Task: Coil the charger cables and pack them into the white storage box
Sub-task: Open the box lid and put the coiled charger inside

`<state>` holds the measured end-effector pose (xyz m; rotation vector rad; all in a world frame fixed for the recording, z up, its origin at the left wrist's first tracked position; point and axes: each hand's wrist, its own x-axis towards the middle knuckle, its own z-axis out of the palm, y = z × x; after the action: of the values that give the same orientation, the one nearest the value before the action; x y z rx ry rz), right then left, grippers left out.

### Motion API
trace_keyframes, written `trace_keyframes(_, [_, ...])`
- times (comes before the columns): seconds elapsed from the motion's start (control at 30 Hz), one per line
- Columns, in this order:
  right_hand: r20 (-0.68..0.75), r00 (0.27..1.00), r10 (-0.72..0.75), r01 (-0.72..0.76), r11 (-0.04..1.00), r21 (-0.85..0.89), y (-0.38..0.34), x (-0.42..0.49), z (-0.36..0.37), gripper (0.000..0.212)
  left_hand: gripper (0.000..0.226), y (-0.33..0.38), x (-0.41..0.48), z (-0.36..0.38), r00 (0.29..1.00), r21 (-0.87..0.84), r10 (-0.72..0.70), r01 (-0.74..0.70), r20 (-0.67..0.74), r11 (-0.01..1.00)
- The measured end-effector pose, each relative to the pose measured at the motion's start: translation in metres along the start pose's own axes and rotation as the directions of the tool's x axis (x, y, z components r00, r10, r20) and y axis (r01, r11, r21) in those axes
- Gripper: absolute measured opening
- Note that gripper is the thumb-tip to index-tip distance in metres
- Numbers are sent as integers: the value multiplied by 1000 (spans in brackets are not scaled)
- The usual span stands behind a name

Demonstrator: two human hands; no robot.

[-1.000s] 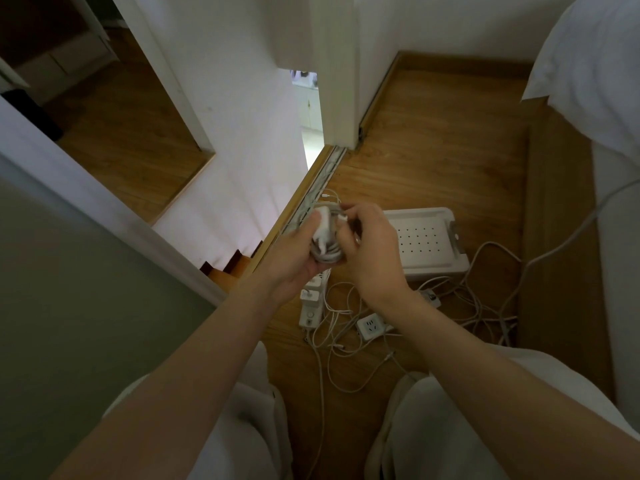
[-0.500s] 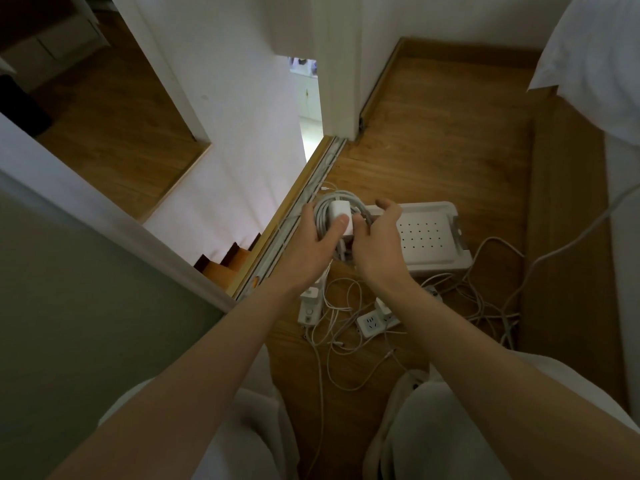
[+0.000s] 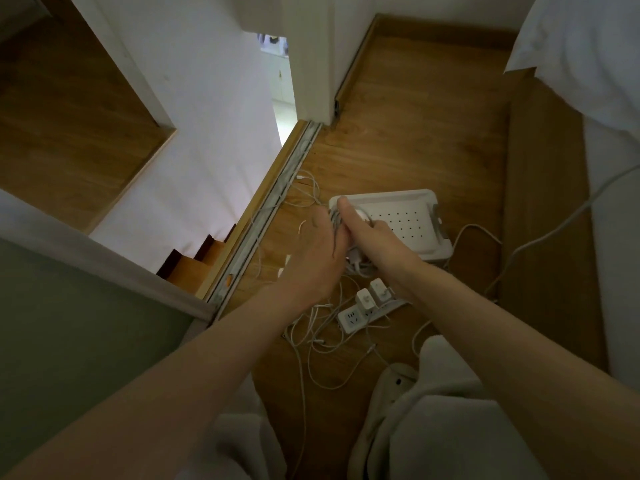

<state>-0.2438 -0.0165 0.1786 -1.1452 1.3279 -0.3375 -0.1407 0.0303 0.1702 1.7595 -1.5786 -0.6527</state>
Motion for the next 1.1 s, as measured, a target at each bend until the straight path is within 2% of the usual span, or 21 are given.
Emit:
trace_keyframes(0.1, [0,1000,-28,28,999,-21,4,13,-12,112,31,-6,11,10,996,-10,67,-66,61,998])
trace_keyframes(0.23, [-28,999,-32,29,993,-111,7,36,-31,87,32,-24,29,23,972,68,107,-124,211,990])
trace_keyframes(0.27, [-38,999,-23,17,989,-144,10,44,-37,78,33,-33,35,28,961,120,114,-148,251,982])
trace_keyframes(0.37, [-126,992,4,-48,936,-348,29,73,-55,82,44,-66,52,47,931,413,88,-241,355,878])
trace_keyframes(0.47, [-221,975,-4,-121,825,-552,59,100,-71,86,44,-98,60,71,945,605,-60,-156,321,781])
trace_keyframes(0.63, [-336,942,-22,-187,796,-575,108,156,-87,81,46,-137,90,112,905,717,-319,22,282,697])
trace_keyframes(0.77, [-365,928,-74,-163,801,-576,128,198,-93,82,56,-157,126,140,849,730,-478,179,224,660])
trace_keyframes(0.83, [-361,929,-81,-145,818,-557,138,215,-94,81,61,-167,141,153,845,743,-495,196,203,640])
trace_keyframes(0.97, [-368,925,-89,-149,807,-571,164,233,-95,81,62,-179,157,176,850,817,-487,128,202,562])
trace_keyframes(1.1, [-381,914,-138,-126,796,-592,174,241,-95,78,63,-192,159,187,893,867,-419,74,161,493])
